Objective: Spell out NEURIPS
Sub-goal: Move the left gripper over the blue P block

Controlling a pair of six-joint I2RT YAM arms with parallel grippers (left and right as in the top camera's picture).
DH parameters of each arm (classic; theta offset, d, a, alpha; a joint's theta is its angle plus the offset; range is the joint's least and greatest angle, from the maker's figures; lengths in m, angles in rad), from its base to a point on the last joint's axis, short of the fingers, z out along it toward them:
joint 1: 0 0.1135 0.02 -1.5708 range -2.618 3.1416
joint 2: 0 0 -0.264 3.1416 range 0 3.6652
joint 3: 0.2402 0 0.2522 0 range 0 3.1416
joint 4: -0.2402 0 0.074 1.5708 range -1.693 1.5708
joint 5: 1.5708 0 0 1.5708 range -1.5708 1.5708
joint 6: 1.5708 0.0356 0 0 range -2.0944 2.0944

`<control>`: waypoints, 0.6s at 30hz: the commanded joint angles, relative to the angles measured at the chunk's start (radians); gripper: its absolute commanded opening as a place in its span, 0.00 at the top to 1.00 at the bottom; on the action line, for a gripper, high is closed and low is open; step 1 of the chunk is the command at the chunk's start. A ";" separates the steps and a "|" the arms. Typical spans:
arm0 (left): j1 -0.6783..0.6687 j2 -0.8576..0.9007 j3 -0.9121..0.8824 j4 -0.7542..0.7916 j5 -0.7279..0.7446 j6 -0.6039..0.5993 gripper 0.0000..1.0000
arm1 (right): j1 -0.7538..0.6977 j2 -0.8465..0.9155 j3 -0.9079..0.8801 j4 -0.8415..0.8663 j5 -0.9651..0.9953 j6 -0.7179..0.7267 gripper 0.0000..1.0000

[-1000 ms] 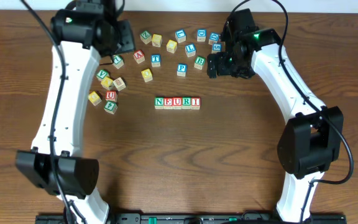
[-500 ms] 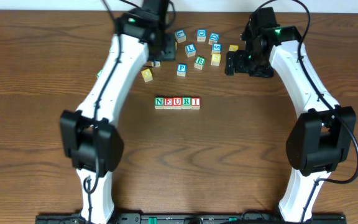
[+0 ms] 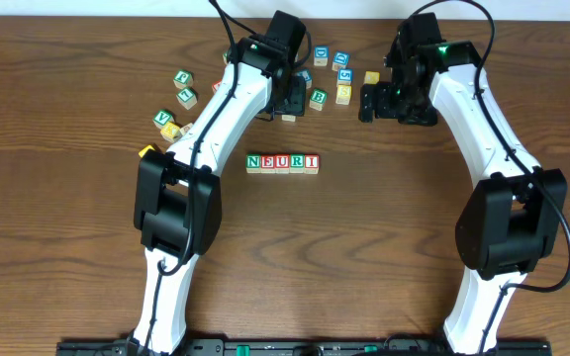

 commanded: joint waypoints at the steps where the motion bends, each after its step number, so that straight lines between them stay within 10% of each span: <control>1: 0.001 0.014 -0.003 0.007 0.002 0.008 0.37 | -0.006 0.000 0.019 -0.002 0.008 -0.014 0.02; 18: -0.008 0.126 -0.004 0.126 0.002 0.009 0.37 | -0.003 0.000 0.019 -0.009 0.019 -0.023 0.02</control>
